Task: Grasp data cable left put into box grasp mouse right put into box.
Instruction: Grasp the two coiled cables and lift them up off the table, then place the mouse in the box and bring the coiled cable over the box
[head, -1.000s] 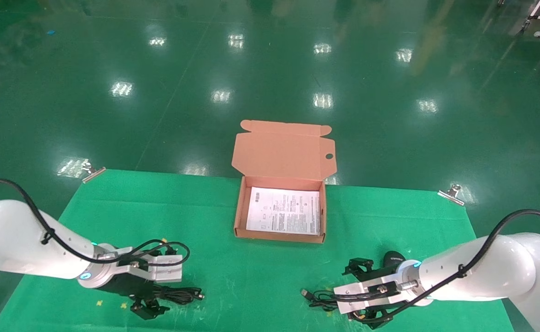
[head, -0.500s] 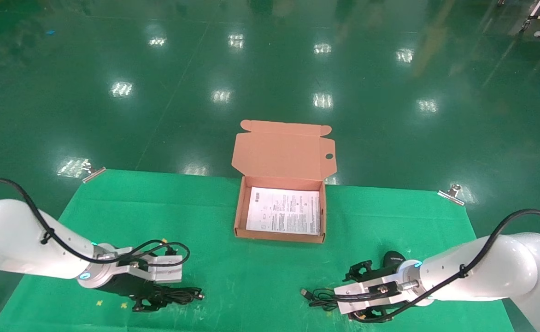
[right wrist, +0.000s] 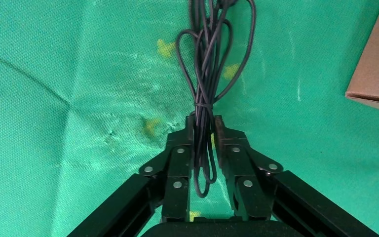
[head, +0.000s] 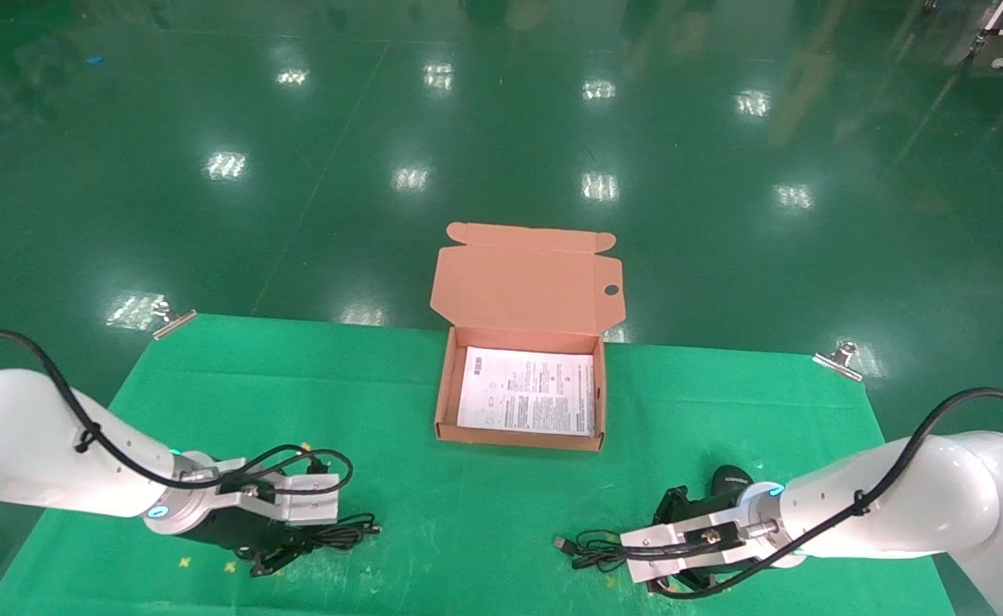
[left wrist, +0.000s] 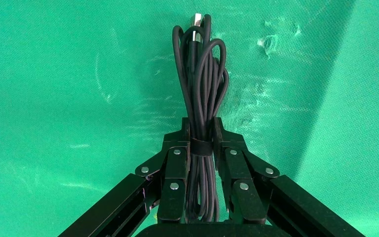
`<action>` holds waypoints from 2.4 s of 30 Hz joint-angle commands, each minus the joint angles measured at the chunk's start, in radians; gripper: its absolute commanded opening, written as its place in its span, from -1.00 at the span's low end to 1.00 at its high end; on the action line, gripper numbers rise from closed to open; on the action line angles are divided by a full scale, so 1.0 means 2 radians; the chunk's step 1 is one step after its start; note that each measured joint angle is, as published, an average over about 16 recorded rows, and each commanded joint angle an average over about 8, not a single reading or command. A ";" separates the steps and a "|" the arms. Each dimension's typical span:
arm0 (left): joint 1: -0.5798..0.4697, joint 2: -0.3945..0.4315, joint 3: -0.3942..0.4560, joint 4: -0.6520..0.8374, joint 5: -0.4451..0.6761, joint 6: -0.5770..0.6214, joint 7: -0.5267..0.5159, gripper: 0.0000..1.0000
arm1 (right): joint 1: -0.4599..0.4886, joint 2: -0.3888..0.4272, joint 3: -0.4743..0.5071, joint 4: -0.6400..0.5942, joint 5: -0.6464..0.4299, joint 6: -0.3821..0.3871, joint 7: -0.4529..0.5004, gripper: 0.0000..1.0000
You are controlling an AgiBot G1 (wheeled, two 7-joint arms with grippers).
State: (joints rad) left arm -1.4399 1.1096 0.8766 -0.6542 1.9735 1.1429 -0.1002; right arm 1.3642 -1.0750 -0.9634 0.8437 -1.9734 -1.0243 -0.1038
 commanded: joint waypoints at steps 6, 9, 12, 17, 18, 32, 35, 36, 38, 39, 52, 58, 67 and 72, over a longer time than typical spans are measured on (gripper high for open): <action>-0.001 -0.001 0.000 -0.004 -0.001 0.001 0.003 -1.00 | 0.005 0.005 0.003 0.005 0.002 -0.001 0.002 -1.00; -0.005 -0.008 -0.002 -0.019 -0.003 0.003 0.011 -1.00 | 0.017 0.022 0.013 0.022 0.007 -0.005 0.013 -1.00; -0.014 -0.021 -0.007 -0.052 -0.007 0.005 0.017 -1.00 | 0.036 0.052 0.028 0.057 0.010 -0.007 0.038 -1.00; -0.035 -0.045 -0.019 -0.137 -0.003 0.002 0.001 -1.00 | 0.074 0.089 0.057 0.125 0.001 0.006 0.087 -1.00; -0.039 -0.047 -0.021 -0.156 0.000 -0.001 -0.005 -1.00 | 0.083 0.090 0.062 0.134 -0.001 0.012 0.092 -1.00; -0.089 -0.006 -0.033 -0.261 0.098 -0.071 -0.097 -1.00 | 0.203 -0.061 0.093 -0.007 0.040 0.110 -0.027 -1.00; -0.095 0.001 -0.033 -0.263 0.114 -0.079 -0.105 -1.00 | 0.218 -0.082 0.097 -0.042 0.055 0.115 -0.060 -1.00; -0.096 0.003 -0.033 -0.262 0.117 -0.080 -0.107 -1.00 | 0.221 -0.085 0.097 -0.049 0.059 0.115 -0.067 -1.00; -0.098 0.004 -0.032 -0.262 0.122 -0.081 -0.110 -1.00 | 0.226 -0.091 0.098 -0.060 0.065 0.113 -0.078 -1.00; -0.098 0.005 -0.032 -0.262 0.123 -0.081 -0.111 -1.00 | 0.228 -0.093 0.098 -0.064 0.066 0.112 -0.081 -1.00; -0.080 -0.006 -0.024 -0.266 0.136 -0.070 -0.122 -1.00 | 0.223 -0.099 0.094 -0.084 0.065 0.108 -0.077 -1.00; -0.069 -0.013 -0.021 -0.275 0.151 -0.056 -0.145 -1.00 | 0.212 -0.109 0.092 -0.103 0.066 0.114 -0.079 -1.00; -0.062 -0.017 -0.016 -0.288 0.185 -0.037 -0.183 -1.00 | 0.206 -0.134 0.089 -0.148 0.076 0.134 -0.094 -1.00; -0.059 -0.018 -0.011 -0.297 0.213 -0.024 -0.203 -1.00 | 0.201 -0.140 0.083 -0.158 0.091 0.141 -0.106 -1.00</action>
State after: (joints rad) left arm -1.5586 1.0719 0.8526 -1.2485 2.3928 1.0972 -0.5086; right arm 1.7647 -1.3526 -0.8001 0.5313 -1.7886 -0.7452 -0.3120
